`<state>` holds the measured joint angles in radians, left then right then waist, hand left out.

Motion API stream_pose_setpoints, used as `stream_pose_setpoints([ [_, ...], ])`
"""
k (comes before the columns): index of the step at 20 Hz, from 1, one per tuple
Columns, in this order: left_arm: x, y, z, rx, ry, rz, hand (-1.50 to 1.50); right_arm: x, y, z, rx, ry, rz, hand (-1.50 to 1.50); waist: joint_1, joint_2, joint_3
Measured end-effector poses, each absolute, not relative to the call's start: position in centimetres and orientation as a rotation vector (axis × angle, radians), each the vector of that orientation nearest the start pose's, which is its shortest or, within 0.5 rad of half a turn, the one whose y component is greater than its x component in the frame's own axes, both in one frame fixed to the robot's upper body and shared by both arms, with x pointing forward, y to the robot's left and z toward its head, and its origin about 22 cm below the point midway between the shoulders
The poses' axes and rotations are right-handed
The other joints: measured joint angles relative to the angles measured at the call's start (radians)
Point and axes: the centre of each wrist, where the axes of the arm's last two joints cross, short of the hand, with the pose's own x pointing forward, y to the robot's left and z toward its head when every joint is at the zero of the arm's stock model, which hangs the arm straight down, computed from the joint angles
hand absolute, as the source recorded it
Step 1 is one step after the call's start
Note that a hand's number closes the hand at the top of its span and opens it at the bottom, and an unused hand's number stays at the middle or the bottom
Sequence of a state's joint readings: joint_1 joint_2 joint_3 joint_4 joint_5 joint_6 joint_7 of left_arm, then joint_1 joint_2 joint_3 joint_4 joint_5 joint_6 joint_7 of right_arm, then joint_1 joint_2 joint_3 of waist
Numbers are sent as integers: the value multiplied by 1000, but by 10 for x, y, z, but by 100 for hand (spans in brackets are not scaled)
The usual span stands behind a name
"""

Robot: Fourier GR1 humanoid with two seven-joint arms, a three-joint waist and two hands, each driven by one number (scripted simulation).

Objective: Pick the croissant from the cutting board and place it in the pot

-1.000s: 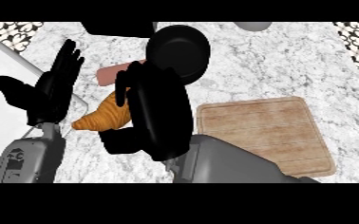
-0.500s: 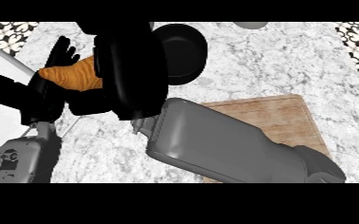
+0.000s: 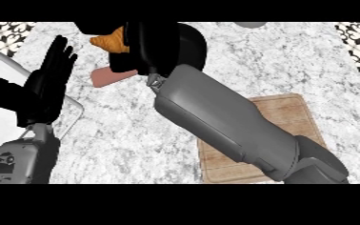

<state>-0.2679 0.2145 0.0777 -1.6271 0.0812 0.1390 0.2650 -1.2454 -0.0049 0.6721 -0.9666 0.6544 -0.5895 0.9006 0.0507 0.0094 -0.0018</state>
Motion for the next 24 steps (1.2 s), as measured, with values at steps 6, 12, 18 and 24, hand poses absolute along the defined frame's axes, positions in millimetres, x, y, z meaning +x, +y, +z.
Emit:
stream_pose_setpoints([
  [6,294,259,94,163,-1628,25,0,384,32,160,-1136,-1712,663,150,0,3,0],
  [12,297,262,89,154,-1632,24,0,410,6,136,-1165,-1645,685,150,9,10,1],
  [18,302,256,94,140,-1649,9,0,421,-15,119,-1010,-1538,621,-150,29,19,1],
  [24,300,253,96,122,-1656,1,0,424,-29,111,-775,-1566,562,-150,46,24,3],
])
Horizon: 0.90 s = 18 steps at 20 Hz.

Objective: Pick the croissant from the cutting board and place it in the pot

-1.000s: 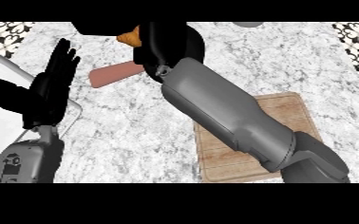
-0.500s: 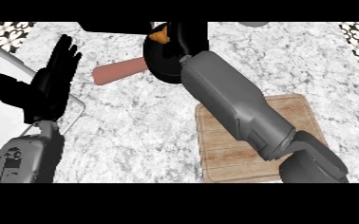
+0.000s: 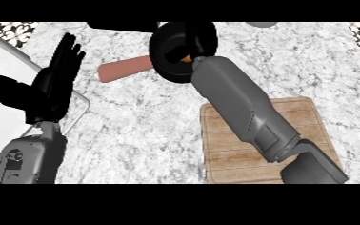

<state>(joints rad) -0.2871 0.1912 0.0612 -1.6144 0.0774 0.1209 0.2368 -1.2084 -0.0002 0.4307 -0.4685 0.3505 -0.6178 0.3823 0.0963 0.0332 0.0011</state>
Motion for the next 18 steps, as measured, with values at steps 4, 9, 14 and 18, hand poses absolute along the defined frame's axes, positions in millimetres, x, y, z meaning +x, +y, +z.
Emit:
stream_pose_setpoints([
  [4,301,259,96,126,-1655,-1,0,424,-35,116,-625,-1675,405,-150,-2,0,1],
  [9,302,263,92,139,-1647,12,0,429,-47,118,-477,-1748,229,-150,-18,-5,0],
  [14,294,267,86,162,-1639,29,0,439,-74,111,-379,-1771,147,-150,-45,-15,0],
  [18,287,267,84,177,-1626,49,0,445,-105,107,-325,-1777,133,-150,-65,-23,0],
])
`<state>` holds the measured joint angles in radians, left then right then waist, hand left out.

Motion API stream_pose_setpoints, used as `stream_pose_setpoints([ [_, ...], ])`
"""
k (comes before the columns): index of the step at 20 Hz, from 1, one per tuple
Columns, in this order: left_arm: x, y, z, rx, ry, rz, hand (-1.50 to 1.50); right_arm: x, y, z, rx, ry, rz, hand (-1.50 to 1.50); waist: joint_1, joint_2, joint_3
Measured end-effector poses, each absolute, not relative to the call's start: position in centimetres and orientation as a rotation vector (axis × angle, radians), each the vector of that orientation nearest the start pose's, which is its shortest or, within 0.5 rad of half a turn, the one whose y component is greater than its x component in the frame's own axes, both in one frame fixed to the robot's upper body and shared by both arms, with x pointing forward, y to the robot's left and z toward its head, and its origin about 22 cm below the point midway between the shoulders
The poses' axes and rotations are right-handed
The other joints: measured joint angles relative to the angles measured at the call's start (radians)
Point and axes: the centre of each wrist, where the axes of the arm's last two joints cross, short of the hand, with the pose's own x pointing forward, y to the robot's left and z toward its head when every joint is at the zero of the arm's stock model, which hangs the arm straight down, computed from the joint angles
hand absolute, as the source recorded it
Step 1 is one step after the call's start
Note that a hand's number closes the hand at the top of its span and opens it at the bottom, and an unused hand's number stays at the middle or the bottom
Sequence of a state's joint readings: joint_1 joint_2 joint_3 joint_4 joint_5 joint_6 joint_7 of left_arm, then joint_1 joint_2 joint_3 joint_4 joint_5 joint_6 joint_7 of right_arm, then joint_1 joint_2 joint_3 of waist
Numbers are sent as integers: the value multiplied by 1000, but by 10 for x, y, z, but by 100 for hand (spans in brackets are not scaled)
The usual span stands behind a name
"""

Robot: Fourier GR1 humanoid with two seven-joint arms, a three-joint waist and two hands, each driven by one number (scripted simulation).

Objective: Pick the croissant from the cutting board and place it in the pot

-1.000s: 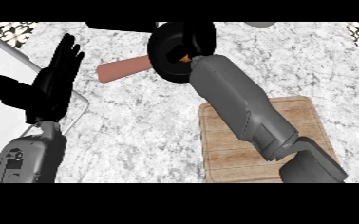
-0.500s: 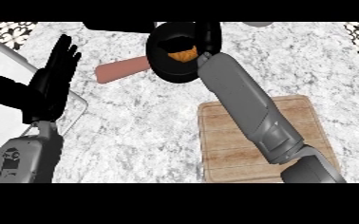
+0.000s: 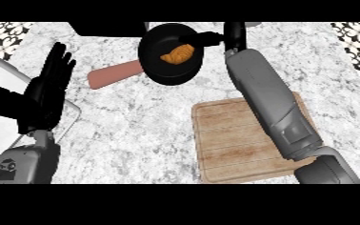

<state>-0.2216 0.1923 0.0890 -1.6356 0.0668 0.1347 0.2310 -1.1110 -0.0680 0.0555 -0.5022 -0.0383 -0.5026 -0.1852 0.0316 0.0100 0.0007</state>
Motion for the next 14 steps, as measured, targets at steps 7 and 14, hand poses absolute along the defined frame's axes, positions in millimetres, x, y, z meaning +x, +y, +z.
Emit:
stream_pose_setpoints([
  [7,280,275,84,193,-1617,60,0,449,-146,100,-276,-1775,151,-150,-17,-6,0],
  [14,285,278,83,200,-1614,58,0,448,-184,99,-269,-1771,183,-150,-23,-8,0],
])
